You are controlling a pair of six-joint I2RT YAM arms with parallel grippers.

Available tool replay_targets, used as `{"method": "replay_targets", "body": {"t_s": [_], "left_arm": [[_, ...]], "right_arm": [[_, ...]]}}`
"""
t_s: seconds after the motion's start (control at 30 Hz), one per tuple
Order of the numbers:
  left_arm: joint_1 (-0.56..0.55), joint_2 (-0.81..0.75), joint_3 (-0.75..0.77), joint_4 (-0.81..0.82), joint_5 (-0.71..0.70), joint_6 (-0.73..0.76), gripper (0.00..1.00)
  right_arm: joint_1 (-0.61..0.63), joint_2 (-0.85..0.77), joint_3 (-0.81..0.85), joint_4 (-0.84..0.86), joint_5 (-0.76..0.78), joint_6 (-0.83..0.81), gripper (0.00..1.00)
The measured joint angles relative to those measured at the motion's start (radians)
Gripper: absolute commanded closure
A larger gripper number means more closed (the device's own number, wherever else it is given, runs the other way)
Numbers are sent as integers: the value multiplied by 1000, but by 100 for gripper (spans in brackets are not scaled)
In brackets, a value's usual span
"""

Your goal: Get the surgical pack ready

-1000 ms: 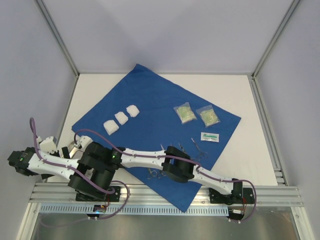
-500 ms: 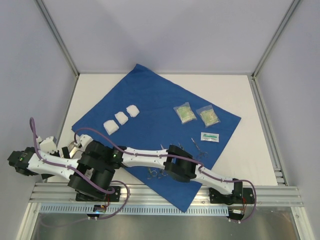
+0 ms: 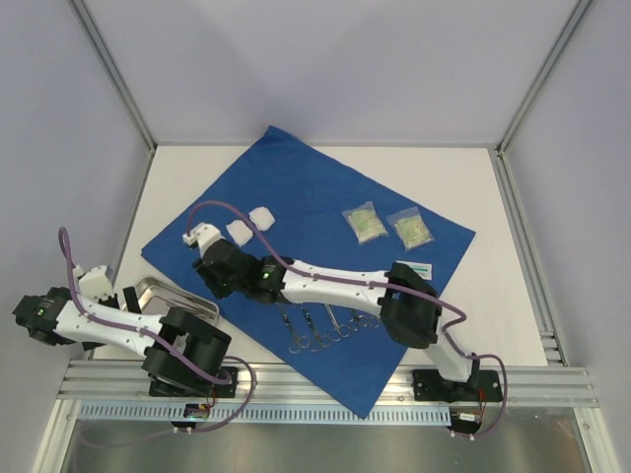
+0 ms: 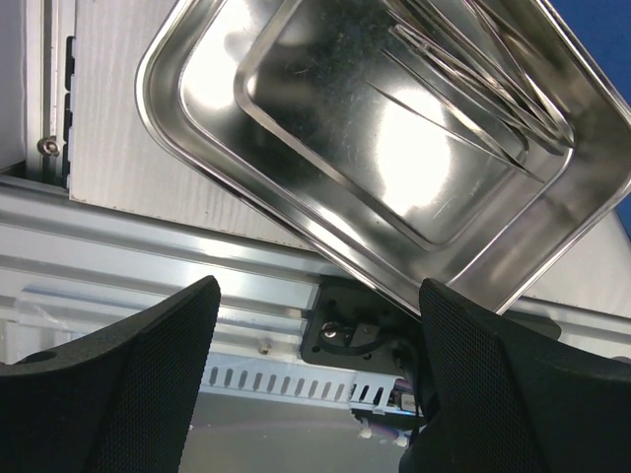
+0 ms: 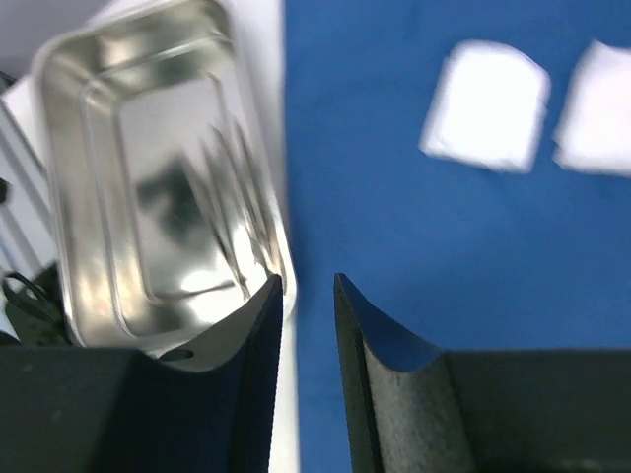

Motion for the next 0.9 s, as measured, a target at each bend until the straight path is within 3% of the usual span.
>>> {"method": "replay_targets", "body": {"t_s": [0.2, 0.47, 0.6, 0.9], "left_arm": [[0, -7, 0, -35, 0, 25, 9], [0, -37, 0, -55, -1, 58, 9], [0, -55, 0, -67, -1, 77, 9], [0, -94, -2, -78, -2, 101, 9]], "right_arm": [[-47, -291, -357, -53, 34, 37, 71], [-31, -489, -687, -166, 11, 106, 57], [-31, -477, -741, -200, -3, 135, 57], [-31, -368, -696, -211, -23, 153, 58]]}}
